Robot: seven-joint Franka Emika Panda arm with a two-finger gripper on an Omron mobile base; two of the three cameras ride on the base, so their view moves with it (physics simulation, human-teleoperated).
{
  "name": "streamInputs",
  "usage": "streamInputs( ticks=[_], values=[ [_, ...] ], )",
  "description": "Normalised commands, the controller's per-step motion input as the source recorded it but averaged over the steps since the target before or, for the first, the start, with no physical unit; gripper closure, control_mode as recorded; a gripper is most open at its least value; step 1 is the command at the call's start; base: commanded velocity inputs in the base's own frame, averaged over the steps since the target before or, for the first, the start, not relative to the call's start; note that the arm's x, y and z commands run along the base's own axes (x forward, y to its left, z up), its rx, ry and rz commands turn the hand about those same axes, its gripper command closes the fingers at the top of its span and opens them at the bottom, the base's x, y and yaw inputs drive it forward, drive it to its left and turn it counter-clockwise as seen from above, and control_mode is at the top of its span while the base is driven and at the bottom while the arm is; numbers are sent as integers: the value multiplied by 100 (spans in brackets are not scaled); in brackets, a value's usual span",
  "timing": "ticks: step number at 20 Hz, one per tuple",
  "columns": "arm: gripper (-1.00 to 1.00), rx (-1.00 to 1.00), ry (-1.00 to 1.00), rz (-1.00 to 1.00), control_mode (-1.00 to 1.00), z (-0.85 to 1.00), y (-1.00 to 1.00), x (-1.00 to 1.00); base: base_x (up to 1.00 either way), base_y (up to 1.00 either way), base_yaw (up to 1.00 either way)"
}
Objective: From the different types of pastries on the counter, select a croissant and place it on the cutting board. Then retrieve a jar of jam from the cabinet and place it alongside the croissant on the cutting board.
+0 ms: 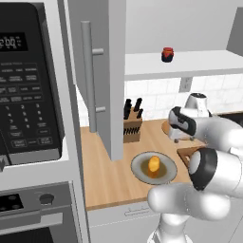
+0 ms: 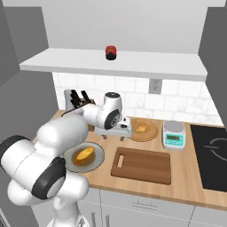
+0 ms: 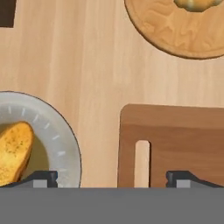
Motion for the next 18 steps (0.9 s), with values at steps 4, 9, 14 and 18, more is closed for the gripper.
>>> streamInputs(
  ticks=[4, 9, 14, 18],
  values=[
    [-100, 1, 0, 0, -100, -7, -49, 100, 0, 0, 0],
    [-100, 5, 0, 0, -100, 0, -56, 97, 0, 0, 0],
    [-100, 4, 0, 0, -100, -7, -39, 60, 0, 0, 0],
    [-100, 0, -2, 0, -100, -16, -17, 47, 0, 0, 0]
  ],
)
